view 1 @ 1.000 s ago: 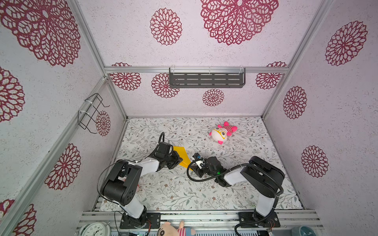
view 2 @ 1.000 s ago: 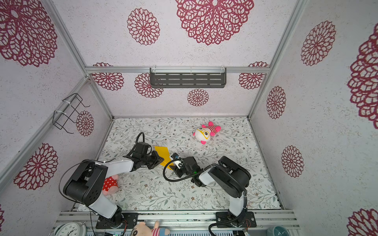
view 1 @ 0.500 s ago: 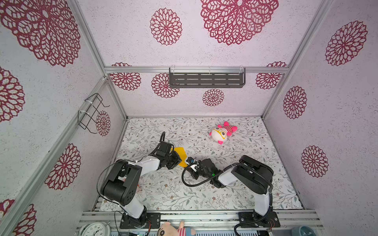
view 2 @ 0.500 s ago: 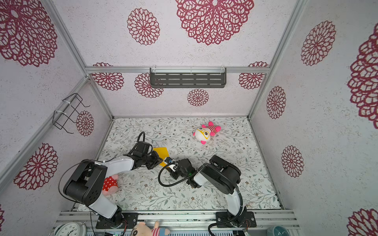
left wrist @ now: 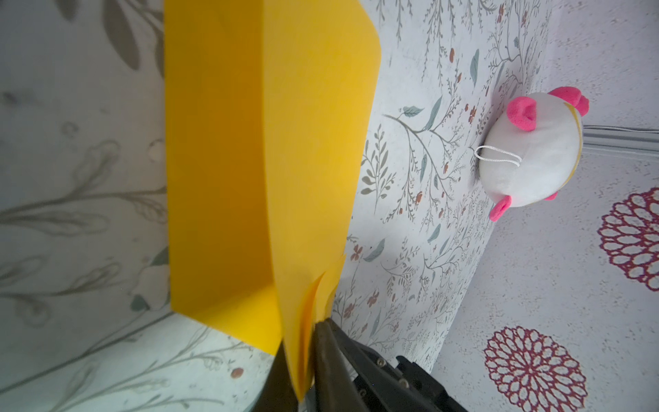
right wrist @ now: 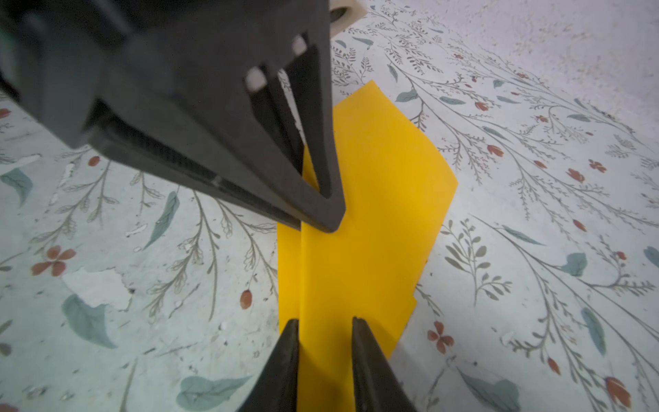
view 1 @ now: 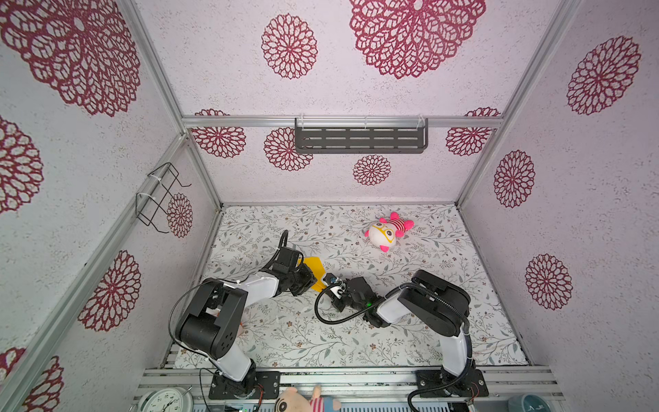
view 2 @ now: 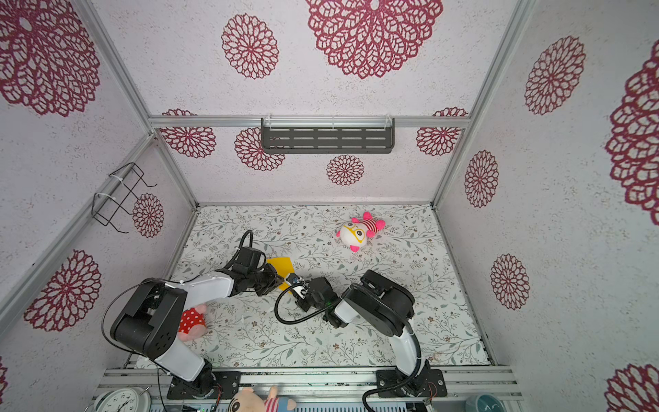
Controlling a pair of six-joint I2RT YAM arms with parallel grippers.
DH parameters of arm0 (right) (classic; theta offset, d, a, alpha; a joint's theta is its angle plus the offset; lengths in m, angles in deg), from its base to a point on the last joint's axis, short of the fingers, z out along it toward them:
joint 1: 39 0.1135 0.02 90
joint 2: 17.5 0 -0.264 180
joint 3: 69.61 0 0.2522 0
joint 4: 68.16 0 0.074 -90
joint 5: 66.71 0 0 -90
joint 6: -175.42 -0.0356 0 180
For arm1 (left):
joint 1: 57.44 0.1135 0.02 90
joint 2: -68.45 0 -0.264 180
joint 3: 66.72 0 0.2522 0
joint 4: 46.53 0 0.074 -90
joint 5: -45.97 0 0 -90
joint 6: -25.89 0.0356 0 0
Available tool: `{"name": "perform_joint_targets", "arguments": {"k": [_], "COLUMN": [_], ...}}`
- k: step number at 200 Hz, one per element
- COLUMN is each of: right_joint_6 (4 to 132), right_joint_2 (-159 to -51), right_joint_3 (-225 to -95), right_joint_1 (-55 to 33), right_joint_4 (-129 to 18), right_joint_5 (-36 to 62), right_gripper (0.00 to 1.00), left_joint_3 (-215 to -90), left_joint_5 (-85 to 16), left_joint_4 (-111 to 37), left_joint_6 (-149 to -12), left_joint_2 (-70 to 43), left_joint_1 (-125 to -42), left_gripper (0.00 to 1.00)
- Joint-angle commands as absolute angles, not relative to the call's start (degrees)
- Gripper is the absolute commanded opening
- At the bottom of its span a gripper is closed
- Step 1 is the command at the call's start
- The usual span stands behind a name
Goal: Fold a paper plane with a square sheet of paper (pick it up from the middle)
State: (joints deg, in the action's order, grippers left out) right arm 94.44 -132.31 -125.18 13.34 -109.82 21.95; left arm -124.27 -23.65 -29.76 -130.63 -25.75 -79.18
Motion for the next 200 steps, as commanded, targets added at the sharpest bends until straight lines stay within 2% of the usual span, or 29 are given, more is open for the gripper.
{"name": "perform_joint_targets", "arguments": {"k": [1, 25, 65, 124, 143, 181, 200], "right_joint_6": [95.21, 95.14, 94.68, 87.89, 84.45, 75.07, 71.02], "right_joint_2": [-132.66, -132.97, -133.10, -133.77, -134.20, -135.42, -136.20], "right_joint_3": [-126.70, -126.97, -127.42, -128.50, -129.11, -129.94, -130.31], "right_joint_1": [13.51, 13.55, 13.51, 12.24, 11.56, 9.64, 8.95], "right_joint_4": [-109.61, -109.08, -107.99, -107.23, -107.30, -108.92, -110.11], "right_joint_5": [23.58, 22.95, 21.39, 14.44, 11.83, 5.33, 1.79], "right_gripper": [0.28, 0.25, 0.12, 0.07, 0.07, 0.08, 0.08], "left_joint_3": [-125.57, -125.68, -126.01, -122.98, -120.26, -112.79, -110.49], "left_joint_5": [-24.34, -24.34, -24.56, -25.80, -26.62, -24.66, -24.00], "left_joint_4": [-28.53, -28.19, -26.93, -23.38, -24.96, -35.09, -39.47], "left_joint_6": [-131.26, -131.24, -130.34, -126.22, -125.74, -125.94, -126.35], "left_joint_2": [-25.87, -25.87, -24.45, -14.23, -10.62, -8.41, -9.34], "left_joint_1": [-79.50, -79.42, -78.26, -70.10, -69.40, -70.76, -71.95], "left_gripper": [0.13, 0.14, 0.20, 0.51, 0.58, 0.59, 0.55]}}
